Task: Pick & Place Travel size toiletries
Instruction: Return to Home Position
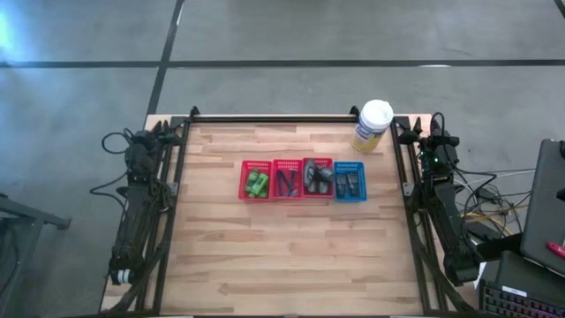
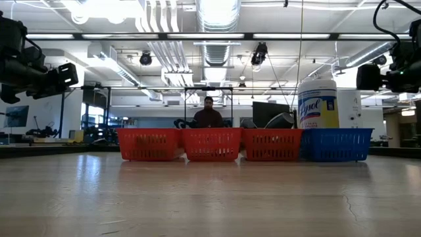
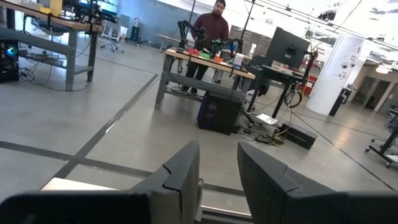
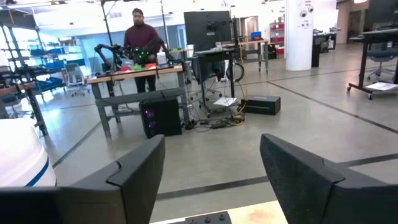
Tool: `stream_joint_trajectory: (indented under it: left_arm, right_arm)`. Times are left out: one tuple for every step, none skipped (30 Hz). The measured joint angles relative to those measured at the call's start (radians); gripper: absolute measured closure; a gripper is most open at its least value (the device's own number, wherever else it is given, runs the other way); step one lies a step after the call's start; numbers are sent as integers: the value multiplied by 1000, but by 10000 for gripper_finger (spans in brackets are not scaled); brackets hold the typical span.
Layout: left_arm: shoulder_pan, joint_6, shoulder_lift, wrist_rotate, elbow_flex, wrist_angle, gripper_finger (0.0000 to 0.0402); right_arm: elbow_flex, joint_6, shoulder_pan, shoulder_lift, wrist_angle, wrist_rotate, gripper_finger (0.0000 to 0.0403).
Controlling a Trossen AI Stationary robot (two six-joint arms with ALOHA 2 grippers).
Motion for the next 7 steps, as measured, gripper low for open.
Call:
stream_joint_trajectory:
  left_arm:
    - [0, 0, 0, 0, 0, 0, 287]
    - [0, 0, 0, 0, 0, 0, 287]
    - [0, 0, 0, 0, 0, 1, 287]
    - [0, 0, 0, 0, 0, 1, 287]
    - [0, 0, 0, 0, 0, 1, 287]
    - [0, 0, 0, 0, 0, 1, 287]
    - [0, 0, 0, 0, 0, 1, 287]
  right_arm:
    - [0, 0, 0, 0, 0, 0, 144]
    - [0, 0, 0, 0, 0, 0, 147]
    - [0, 0, 0, 0, 0, 0, 150]
    - [0, 0, 0, 0, 0, 0, 153]
    - [0, 0, 0, 0, 0, 0, 155]
    - [0, 0, 0, 0, 0, 0, 158]
    - [0, 0, 0, 0, 0, 0, 161]
